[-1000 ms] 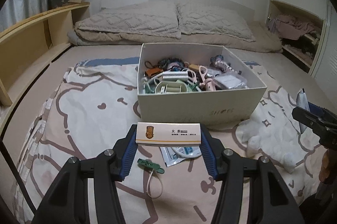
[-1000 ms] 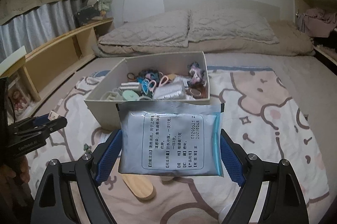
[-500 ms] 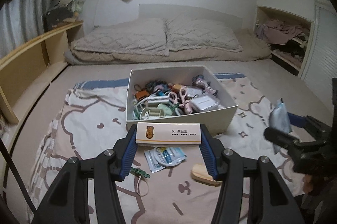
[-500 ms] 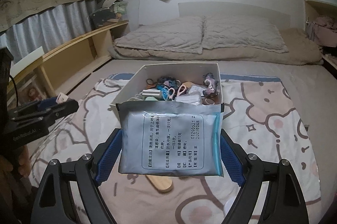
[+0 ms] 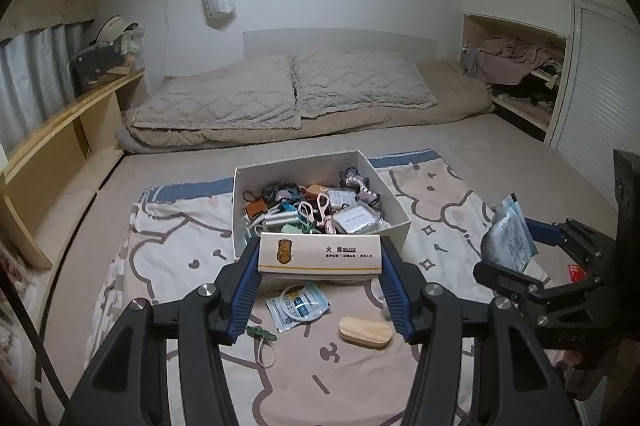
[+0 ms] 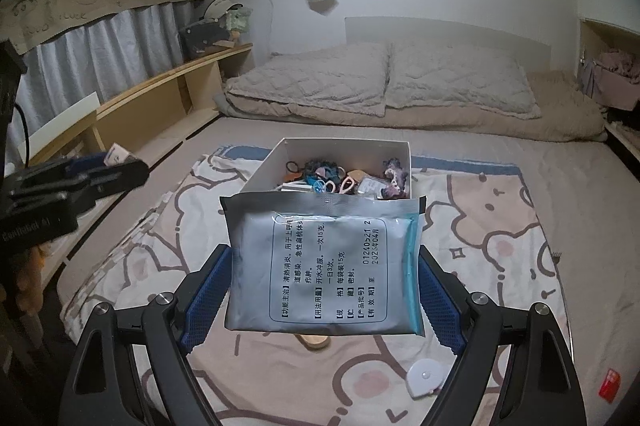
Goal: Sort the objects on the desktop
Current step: 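Lift the white-and-gold box with the left gripper while the right gripper carries the sachet, then drop the sachet into the SHOES box from the right gripper while the left carries the box, then lower the white-and-gold box into the SHOES box and open the left gripper, then withdraw both open grippers up and away from the SHOES box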
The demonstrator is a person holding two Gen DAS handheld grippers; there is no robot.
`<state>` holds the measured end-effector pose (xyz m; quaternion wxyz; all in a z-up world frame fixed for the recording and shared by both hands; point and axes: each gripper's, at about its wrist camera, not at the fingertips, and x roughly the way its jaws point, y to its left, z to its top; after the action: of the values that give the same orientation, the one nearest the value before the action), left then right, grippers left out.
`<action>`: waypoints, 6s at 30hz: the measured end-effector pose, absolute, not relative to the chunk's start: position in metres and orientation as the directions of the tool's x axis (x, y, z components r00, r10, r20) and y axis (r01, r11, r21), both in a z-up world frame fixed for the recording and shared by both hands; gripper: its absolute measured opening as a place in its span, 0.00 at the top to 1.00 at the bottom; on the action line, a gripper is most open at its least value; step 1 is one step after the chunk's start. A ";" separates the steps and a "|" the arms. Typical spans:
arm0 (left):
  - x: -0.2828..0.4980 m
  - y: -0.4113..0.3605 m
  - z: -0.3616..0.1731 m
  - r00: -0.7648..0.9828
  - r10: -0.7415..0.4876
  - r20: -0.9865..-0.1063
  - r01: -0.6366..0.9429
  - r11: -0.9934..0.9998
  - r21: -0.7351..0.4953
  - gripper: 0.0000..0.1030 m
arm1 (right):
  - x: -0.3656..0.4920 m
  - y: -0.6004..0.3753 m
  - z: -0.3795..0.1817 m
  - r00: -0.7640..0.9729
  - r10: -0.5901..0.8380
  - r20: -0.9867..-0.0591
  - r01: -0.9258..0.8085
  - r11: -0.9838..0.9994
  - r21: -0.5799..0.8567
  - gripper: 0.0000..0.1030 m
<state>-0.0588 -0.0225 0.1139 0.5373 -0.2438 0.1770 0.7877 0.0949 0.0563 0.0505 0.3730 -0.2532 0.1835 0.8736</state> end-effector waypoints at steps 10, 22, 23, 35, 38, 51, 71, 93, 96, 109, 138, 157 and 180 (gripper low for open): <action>-0.056 -0.005 0.133 -0.326 0.758 -0.565 -0.935 -0.345 0.075 0.46 | 0.076 0.090 0.061 -0.598 0.530 -0.601 -0.736 -0.660 0.151 0.15; -0.074 0.024 0.118 -0.250 0.793 -0.555 -0.962 -0.270 0.048 0.46 | 0.036 0.155 0.040 -0.598 0.476 -0.645 -0.737 -0.643 0.210 0.15; -0.077 0.025 0.118 -0.247 0.795 -0.554 -0.962 -0.268 0.045 0.46 | 0.033 0.158 0.038 -0.601 0.470 -0.647 -0.734 -0.644 0.215 0.15; -0.125 0.045 0.118 -0.274 0.816 -0.509 -0.949 -0.317 0.002 0.46 | 0.005 0.193 0.025 -0.622 0.410 -0.668 -0.707 -0.660 0.253 0.15; -0.135 0.052 0.112 -0.274 0.810 -0.519 -0.942 -0.335 -0.024 0.46 | -0.002 0.202 0.020 -0.621 0.397 -0.676 -0.702 -0.665 0.255 0.15; -0.147 0.068 0.082 -0.264 0.777 -0.571 -0.935 -0.351 -0.046 0.46 | -0.035 0.253 -0.022 -0.523 0.378 -0.764 -0.761 -0.611 0.218 0.15; -0.154 0.082 0.081 -0.308 0.766 -0.564 -0.932 -0.361 0.020 0.46 | -0.080 0.324 -0.083 -0.412 0.350 -0.841 -0.807 -0.570 0.158 0.15; -0.176 0.102 0.061 -0.299 0.755 -0.583 -0.905 -0.418 -0.077 0.46 | -0.069 0.334 -0.085 -0.408 0.388 -0.827 -0.812 -0.569 0.133 0.00; -0.181 0.104 0.053 -0.305 0.738 -0.601 -0.901 -0.428 -0.068 0.46 | -0.058 0.323 -0.077 -0.475 0.379 -0.794 -0.786 -0.588 0.190 0.00; -0.181 0.144 -0.008 -0.208 0.660 -0.722 -0.911 -0.399 -0.102 0.46 | -0.026 0.270 -0.052 -0.571 0.383 -0.727 -0.721 -0.657 0.220 0.00; -0.157 0.200 -0.076 -0.111 0.537 -0.836 -0.939 -0.333 -0.089 0.46 | 0.038 0.254 -0.035 -0.608 0.413 -0.678 -0.736 -0.614 0.285 0.00; -0.157 0.198 -0.074 -0.094 0.546 -0.832 -0.928 -0.351 -0.126 0.13 | 0.044 0.243 -0.038 -0.619 0.419 -0.664 -0.749 -0.571 0.336 0.00; -0.149 0.136 -0.021 -0.206 0.636 -0.744 -0.934 -0.354 -0.044 0.00 | 0.052 0.197 -0.023 -0.527 0.574 -0.627 -0.832 -0.499 0.242 0.00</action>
<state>-0.1490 0.1364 -0.0211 0.5262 -0.3465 0.2151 0.7462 0.0519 0.1975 -0.0228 0.4226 -0.2408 0.2679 0.8317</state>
